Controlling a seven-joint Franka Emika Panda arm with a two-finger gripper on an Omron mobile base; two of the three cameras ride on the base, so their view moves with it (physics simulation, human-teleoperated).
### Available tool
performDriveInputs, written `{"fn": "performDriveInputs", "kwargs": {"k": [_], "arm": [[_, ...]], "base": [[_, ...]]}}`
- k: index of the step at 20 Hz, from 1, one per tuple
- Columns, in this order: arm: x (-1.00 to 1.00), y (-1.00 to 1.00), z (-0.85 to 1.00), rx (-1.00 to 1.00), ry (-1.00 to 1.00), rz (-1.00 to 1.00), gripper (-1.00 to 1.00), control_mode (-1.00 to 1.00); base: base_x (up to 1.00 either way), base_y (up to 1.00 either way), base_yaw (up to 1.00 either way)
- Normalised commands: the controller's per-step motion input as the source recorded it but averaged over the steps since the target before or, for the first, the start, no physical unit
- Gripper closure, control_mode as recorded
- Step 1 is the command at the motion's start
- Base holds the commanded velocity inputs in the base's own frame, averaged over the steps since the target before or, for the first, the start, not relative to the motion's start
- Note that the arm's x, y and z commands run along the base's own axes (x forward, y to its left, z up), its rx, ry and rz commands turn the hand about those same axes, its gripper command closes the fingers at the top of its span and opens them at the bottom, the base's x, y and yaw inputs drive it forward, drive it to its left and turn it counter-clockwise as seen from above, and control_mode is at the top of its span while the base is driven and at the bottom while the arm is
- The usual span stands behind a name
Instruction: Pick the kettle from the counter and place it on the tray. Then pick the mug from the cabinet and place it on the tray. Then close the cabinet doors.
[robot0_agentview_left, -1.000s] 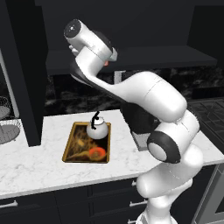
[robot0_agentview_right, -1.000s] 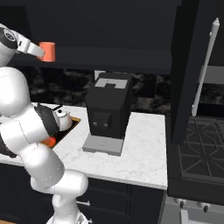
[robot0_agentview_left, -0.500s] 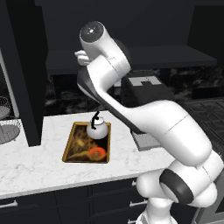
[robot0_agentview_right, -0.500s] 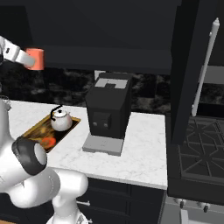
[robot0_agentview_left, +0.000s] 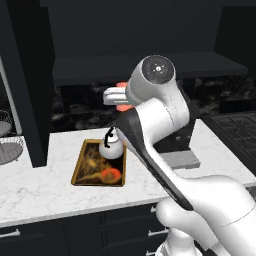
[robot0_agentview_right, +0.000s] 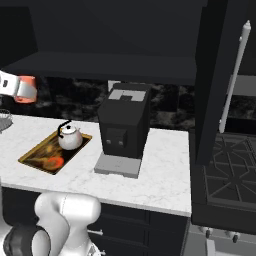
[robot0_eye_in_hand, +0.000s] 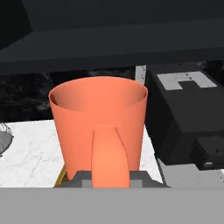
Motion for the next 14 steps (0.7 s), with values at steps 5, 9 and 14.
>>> {"fn": "performDriveInputs", "kwargs": {"k": [5, 9, 14], "arm": [[-0.39, -0.47, -0.76, 0.05, 0.08, 0.47, 1.00, -1.00], [-0.15, -0.32, -0.82, 0.04, 0.16, 0.57, 1.00, -1.00], [0.01, -0.02, -0.82, 0.00, 0.11, 0.55, 1.00, -1.00]], "base": [[0.00, 0.00, 0.00], [0.00, 0.00, 0.00], [0.00, 0.00, 0.00]]}}
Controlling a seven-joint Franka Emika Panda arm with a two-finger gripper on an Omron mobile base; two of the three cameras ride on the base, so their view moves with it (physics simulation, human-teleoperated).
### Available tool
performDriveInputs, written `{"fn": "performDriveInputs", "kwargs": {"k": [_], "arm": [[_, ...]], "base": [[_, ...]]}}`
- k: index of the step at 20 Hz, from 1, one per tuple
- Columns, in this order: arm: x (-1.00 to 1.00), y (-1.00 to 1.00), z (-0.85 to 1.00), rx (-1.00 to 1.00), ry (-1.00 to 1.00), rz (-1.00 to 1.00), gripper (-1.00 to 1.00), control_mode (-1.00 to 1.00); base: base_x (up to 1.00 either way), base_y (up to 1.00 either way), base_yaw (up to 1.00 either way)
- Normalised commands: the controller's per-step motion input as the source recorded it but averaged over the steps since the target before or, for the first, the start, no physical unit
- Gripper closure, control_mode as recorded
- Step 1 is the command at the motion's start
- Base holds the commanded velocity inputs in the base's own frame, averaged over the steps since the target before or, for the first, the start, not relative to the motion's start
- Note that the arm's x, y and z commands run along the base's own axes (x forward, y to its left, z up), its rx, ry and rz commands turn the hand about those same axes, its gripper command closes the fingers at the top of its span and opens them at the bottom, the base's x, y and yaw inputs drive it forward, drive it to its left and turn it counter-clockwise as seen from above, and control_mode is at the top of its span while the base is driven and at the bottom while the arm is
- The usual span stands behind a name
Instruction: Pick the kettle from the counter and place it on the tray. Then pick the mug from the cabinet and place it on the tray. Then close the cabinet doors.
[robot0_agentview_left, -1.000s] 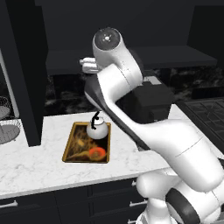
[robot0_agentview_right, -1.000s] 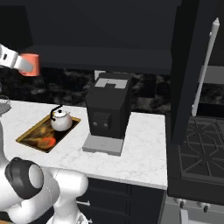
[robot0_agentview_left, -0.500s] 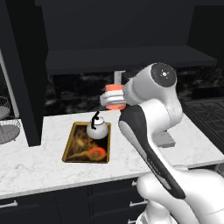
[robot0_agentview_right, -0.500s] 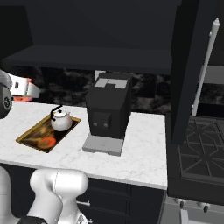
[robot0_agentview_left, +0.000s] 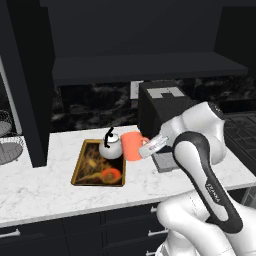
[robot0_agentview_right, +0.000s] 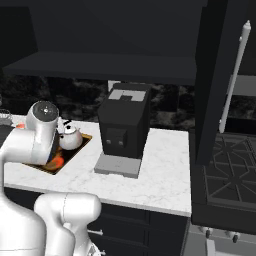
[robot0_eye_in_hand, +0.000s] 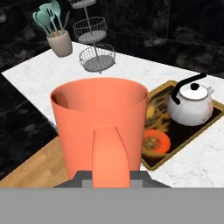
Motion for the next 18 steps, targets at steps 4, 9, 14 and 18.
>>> {"fn": "performDriveInputs", "kwargs": {"k": [4, 9, 14, 18], "arm": [[0.43, 0.29, -0.67, 0.00, 0.08, 0.26, 1.00, -1.00], [0.50, 0.37, -0.70, 0.00, 0.03, 0.14, 1.00, -1.00], [0.69, 0.24, -0.47, 0.00, 0.02, 0.03, 1.00, -1.00], [0.69, 0.23, -0.32, -0.01, 0.01, 0.00, 1.00, -1.00]], "base": [[0.00, 0.00, 0.00], [0.00, 0.00, 0.00], [0.00, 0.00, 0.00], [0.00, 0.00, 0.00]]}}
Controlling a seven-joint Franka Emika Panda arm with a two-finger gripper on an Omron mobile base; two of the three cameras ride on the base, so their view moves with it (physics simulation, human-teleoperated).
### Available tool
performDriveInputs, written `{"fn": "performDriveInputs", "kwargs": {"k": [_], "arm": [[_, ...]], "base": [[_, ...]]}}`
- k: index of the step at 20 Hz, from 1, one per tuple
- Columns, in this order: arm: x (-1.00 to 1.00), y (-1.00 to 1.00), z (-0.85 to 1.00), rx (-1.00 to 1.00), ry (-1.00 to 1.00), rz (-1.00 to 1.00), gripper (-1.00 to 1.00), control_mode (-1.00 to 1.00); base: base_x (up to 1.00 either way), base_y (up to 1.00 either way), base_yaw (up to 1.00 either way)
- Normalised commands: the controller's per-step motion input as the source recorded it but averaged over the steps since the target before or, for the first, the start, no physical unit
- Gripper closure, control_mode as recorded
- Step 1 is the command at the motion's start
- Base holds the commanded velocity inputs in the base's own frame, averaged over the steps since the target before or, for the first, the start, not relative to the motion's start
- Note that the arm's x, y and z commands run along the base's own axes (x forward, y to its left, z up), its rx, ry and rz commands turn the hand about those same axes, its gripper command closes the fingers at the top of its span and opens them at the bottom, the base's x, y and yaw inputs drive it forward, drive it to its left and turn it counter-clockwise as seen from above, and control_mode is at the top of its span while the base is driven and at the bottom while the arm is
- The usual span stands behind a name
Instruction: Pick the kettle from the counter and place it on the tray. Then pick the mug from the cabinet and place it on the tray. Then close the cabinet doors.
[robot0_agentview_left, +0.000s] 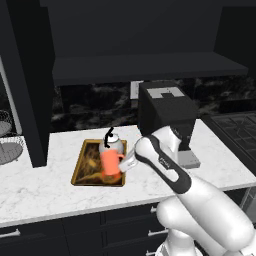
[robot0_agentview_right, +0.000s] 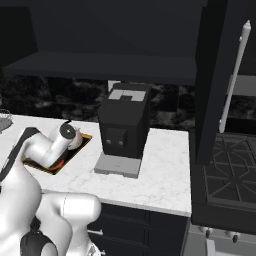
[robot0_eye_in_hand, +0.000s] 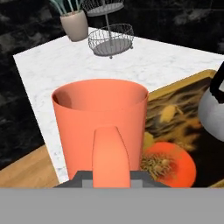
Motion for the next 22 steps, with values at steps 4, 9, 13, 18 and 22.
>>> {"fn": "performDriveInputs", "kwargs": {"k": [4, 9, 13, 18, 22], "arm": [[0.38, 0.19, -0.27, -0.08, 0.08, 0.04, 1.00, -1.00], [0.35, 0.20, -0.33, -0.06, 0.07, 0.03, 1.00, -1.00], [0.38, 0.25, -0.31, -0.01, 0.00, 0.01, 1.00, -1.00], [0.28, 0.18, -0.40, 0.00, 0.00, 0.00, 1.00, -1.00], [0.24, 0.10, -0.40, 0.00, -0.01, 0.02, 1.00, -1.00]], "base": [[0.00, 0.00, 0.00], [0.00, 0.00, 0.00], [0.00, 0.00, 0.00], [0.00, 0.00, 0.00], [0.00, 0.00, 0.00]]}}
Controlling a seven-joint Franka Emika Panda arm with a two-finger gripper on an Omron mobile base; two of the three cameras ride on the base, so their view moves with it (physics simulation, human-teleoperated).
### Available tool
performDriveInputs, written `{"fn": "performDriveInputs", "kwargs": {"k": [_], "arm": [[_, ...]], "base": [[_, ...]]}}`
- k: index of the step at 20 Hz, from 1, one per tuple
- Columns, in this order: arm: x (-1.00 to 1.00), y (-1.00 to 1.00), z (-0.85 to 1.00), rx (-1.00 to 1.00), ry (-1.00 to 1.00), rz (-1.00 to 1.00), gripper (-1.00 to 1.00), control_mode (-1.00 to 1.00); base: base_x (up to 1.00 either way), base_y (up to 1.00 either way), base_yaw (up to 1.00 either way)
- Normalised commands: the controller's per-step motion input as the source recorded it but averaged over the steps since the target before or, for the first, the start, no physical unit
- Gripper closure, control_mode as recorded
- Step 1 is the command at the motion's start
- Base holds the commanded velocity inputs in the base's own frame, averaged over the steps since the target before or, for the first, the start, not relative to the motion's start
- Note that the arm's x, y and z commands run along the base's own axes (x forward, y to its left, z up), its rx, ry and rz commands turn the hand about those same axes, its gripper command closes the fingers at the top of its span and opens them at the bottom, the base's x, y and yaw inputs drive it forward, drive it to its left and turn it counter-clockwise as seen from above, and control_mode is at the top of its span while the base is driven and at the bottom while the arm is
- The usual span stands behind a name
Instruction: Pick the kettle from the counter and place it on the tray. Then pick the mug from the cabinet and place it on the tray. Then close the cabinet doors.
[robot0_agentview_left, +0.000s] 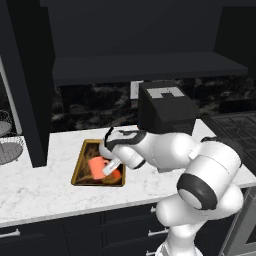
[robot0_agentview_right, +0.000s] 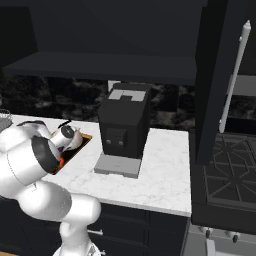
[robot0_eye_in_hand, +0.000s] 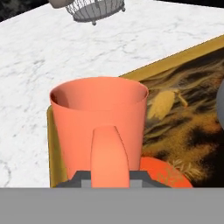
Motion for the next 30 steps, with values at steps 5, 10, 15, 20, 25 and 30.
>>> {"fn": "performDriveInputs", "kwargs": {"k": [5, 10, 15, 20, 25, 30], "arm": [[0.06, 0.04, -0.39, 0.00, -0.11, 0.03, 1.00, -1.00], [0.04, 0.00, -0.15, 0.00, -0.10, 0.05, 1.00, -1.00], [-0.02, -0.01, 0.03, 0.00, 0.01, 0.04, -1.00, -1.00], [0.00, -0.12, 0.18, 0.00, 0.08, 0.00, -1.00, -1.00], [-0.13, -0.04, 0.67, 0.02, 0.09, 0.00, -1.00, -1.00], [-0.36, -0.01, 0.89, 0.06, 0.11, 0.00, -1.00, -1.00]], "base": [[0.00, 0.00, 0.00], [0.00, 0.00, 0.00], [0.00, 0.00, 0.00], [0.00, 0.00, 0.00], [0.00, 0.00, 0.00], [0.00, 0.00, 0.00]]}}
